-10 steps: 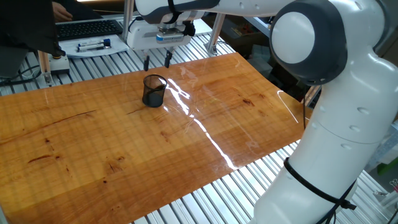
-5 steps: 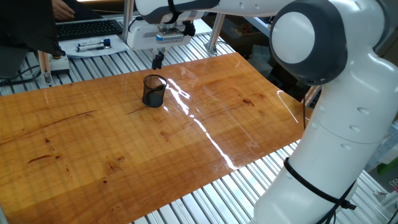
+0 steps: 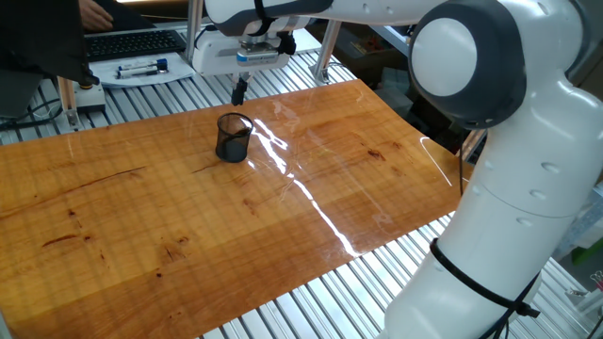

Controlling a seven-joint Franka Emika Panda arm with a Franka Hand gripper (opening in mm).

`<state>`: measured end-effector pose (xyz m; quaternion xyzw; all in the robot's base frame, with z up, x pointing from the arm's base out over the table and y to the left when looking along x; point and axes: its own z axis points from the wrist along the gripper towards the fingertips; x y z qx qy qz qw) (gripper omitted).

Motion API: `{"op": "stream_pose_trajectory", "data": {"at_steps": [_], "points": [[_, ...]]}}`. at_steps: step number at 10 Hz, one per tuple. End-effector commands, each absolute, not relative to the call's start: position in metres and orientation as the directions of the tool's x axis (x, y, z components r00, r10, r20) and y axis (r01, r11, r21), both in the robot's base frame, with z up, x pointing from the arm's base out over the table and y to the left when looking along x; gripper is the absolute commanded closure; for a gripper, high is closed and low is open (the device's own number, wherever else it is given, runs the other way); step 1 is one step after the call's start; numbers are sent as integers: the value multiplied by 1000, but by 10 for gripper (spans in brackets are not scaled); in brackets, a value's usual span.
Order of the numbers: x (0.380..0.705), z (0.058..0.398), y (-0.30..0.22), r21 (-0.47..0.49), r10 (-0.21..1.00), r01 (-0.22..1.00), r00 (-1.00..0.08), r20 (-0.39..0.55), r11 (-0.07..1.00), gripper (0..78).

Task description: Put the pen into the pen holder

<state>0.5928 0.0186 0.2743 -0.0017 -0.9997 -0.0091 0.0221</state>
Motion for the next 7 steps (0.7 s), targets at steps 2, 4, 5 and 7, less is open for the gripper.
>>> {"op": "stream_pose_trajectory", "data": {"at_steps": [2, 4, 5, 7], "points": [[581, 305, 16, -34, 8, 7, -999, 36, 999, 764], [581, 306, 17, -44, 9, 8, -999, 31, 999, 764], [581, 306, 18, -45, 9, 8, -1000, 28, 999, 764], [581, 306, 18, -42, -1, -2, -1000, 28, 999, 764]]}}
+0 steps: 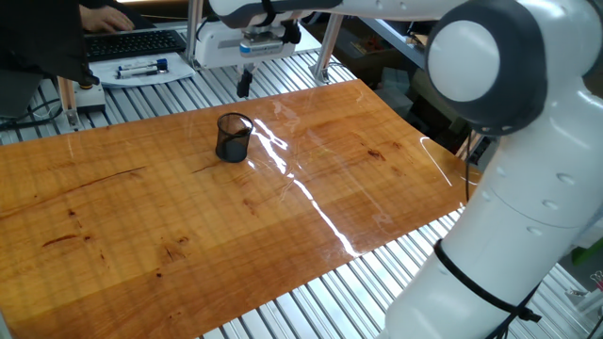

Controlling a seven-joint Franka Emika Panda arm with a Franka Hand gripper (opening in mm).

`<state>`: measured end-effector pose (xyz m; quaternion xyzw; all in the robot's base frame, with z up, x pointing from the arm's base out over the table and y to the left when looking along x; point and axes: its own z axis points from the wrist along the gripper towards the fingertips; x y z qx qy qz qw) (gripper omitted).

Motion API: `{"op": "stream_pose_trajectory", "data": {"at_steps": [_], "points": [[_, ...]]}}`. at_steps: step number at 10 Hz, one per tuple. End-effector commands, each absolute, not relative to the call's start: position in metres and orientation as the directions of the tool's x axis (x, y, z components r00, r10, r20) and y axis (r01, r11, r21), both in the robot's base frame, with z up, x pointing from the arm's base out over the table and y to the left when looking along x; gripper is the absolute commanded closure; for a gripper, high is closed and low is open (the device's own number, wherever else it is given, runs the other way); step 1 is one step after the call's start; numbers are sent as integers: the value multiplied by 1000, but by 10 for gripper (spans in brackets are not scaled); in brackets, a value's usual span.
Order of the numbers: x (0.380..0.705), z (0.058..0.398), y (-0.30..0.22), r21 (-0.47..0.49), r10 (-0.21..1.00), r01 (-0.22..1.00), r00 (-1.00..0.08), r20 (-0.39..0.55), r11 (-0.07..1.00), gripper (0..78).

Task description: Put the pen into the pen holder

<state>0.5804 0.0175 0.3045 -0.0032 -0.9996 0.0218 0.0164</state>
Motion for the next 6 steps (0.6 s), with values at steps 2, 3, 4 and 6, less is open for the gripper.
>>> {"op": "stream_pose_trajectory", "data": {"at_steps": [2, 3, 4, 6], "points": [[581, 305, 18, -41, -10, -11, -1000, 29, 999, 764], [581, 305, 18, -41, -14, -16, -999, 30, 999, 764], [581, 305, 19, -42, -18, -20, -999, 29, 999, 764], [582, 303, 19, -42, -19, -20, -999, 31, 999, 764]]}}
